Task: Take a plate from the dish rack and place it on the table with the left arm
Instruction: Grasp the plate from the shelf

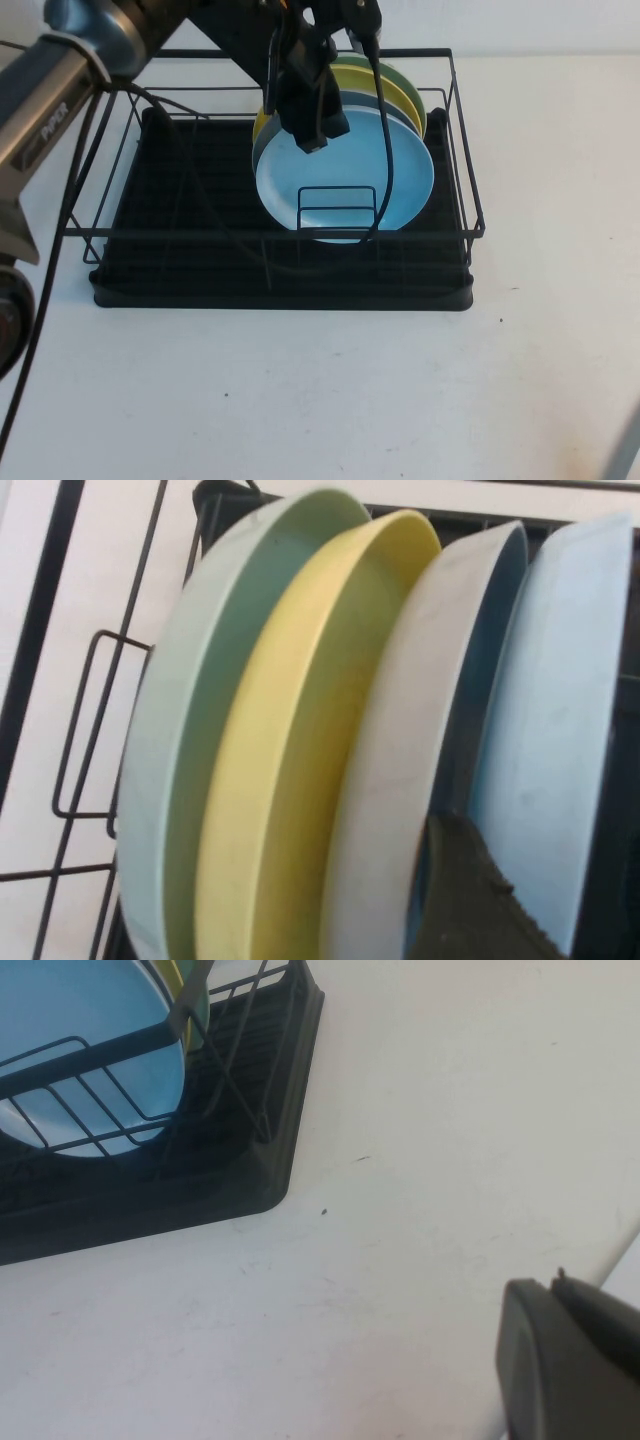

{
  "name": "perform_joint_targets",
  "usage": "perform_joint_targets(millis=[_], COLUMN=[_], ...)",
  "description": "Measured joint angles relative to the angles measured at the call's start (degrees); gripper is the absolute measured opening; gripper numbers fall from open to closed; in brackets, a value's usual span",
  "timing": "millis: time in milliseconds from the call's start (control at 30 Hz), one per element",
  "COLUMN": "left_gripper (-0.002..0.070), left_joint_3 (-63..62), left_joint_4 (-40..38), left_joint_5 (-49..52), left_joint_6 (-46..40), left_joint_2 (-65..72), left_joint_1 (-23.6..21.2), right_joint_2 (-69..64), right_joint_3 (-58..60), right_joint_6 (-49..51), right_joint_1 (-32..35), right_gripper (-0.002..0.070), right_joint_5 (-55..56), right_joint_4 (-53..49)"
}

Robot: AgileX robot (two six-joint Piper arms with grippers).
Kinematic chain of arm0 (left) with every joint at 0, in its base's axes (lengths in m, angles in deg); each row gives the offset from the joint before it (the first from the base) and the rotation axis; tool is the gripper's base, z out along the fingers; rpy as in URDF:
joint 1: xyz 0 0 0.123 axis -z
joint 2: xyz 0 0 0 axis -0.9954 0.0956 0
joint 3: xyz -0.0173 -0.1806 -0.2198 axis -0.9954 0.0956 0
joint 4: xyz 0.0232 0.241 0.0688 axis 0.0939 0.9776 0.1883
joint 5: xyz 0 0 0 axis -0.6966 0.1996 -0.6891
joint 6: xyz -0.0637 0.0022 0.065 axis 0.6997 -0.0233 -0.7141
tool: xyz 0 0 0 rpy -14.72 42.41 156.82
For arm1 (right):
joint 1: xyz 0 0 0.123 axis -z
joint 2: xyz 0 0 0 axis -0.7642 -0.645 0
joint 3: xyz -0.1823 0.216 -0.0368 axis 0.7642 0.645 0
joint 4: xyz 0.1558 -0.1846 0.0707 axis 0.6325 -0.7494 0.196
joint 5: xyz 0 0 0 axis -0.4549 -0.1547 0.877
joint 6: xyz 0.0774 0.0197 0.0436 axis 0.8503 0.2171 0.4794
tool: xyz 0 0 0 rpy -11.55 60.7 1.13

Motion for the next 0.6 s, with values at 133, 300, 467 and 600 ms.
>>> perform_joint_targets(millis=[133, 300, 467, 600], left_gripper=[0.0302, 0.0191, 0.0081, 0.0076], left_joint_3=[0.0, 0.0, -0.44, -0.52], left_joint_4=[0.08, 0.27, 1.85, 3.38], left_joint_5=[-0.52, -1.28, -2.11, -2.11], left_joint_6=[0.0, 0.56, 0.7, 0.96], left_joint_2=[1.19, 1.75, 1.42, -1.01], left_joint_1=[0.0, 0.0, 0.0, 0.0], right_joint_2=[0.0, 0.0, 0.0, 0.0], right_joint_3=[0.0, 0.0, 0.0, 0.0], right_joint_6=[0.0, 0.0, 0.0, 0.0], right_joint_1=[0.0, 0.0, 0.0, 0.0], right_gripper=[-0.002, -0.0021, -0.002, -0.002], right_joint_5=[0.0, 0.0, 0.0, 0.0], right_joint_4=[0.0, 0.0, 0.0, 0.0])
